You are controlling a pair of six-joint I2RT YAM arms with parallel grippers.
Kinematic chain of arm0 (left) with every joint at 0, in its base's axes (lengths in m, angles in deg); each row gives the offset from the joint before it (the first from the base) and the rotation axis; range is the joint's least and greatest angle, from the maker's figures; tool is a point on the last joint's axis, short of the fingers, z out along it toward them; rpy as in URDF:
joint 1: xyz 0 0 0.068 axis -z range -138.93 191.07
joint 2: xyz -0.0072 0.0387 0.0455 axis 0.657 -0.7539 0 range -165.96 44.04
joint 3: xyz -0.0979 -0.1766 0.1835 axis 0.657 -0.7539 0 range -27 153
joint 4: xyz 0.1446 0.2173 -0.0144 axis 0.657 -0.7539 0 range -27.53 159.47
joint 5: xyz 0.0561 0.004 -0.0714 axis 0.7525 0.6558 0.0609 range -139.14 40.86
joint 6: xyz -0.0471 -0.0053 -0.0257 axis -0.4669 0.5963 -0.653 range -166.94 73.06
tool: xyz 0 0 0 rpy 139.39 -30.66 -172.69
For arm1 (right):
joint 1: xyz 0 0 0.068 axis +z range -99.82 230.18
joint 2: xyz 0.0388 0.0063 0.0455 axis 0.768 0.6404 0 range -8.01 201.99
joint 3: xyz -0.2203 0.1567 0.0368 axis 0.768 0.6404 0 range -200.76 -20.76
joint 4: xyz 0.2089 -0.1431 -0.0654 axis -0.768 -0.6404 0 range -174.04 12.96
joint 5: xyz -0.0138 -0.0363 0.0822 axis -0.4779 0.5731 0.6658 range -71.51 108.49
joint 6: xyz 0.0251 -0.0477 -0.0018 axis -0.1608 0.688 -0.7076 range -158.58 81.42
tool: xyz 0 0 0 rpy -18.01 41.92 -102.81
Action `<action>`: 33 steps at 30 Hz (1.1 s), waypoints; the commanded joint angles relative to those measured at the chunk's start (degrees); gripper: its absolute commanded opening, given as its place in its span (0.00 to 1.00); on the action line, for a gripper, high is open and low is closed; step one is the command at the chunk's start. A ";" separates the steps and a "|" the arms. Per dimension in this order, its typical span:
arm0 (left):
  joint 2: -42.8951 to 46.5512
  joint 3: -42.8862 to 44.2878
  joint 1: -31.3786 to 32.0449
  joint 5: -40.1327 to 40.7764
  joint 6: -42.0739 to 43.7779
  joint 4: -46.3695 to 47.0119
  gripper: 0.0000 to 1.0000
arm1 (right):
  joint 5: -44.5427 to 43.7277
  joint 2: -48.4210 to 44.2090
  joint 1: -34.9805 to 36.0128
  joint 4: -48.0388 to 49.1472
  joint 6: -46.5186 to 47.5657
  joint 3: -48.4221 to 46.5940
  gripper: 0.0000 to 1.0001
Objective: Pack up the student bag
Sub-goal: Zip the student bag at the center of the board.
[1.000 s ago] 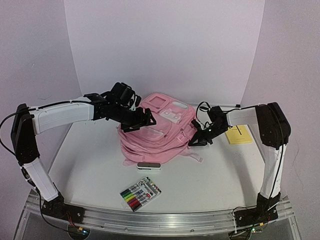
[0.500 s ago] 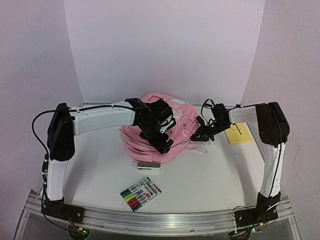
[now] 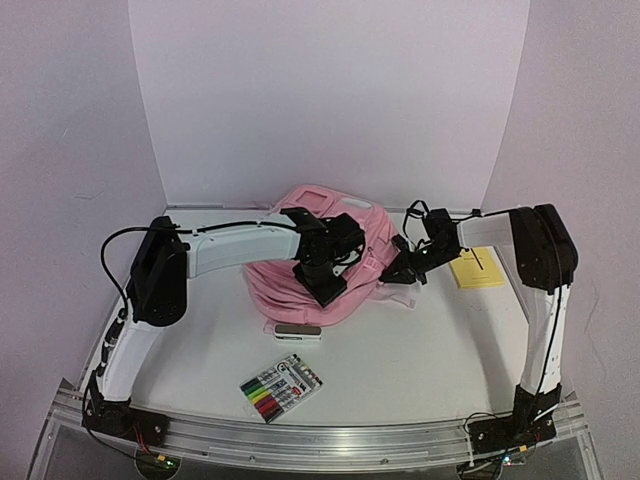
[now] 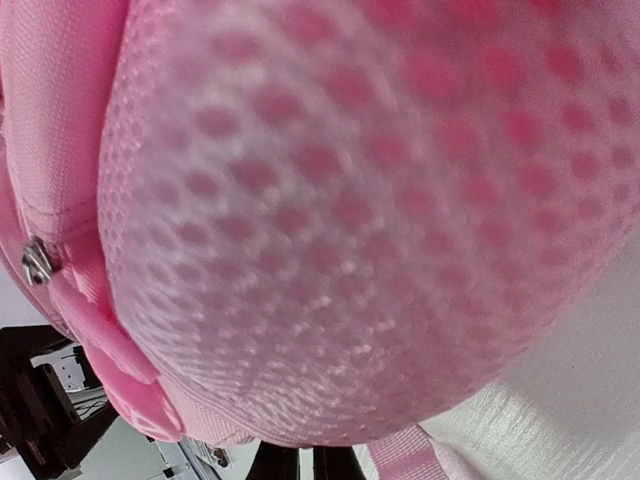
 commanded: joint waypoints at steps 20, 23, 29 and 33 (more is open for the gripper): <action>-7.04 13.02 -0.39 -0.85 -7.42 7.66 0.00 | 8.19 -7.88 3.72 12.64 -16.83 16.93 0.00; -7.30 13.16 -0.61 -1.17 -8.41 7.59 0.00 | 7.40 -9.55 5.91 14.23 -18.52 17.62 0.00; -5.69 11.05 -2.33 -2.75 -11.43 9.69 0.00 | 1.00 -13.75 11.46 19.25 -22.41 22.38 0.00; -5.27 10.57 -3.00 -3.52 -12.21 10.80 0.00 | -2.33 -16.85 15.77 26.55 -26.73 25.67 0.00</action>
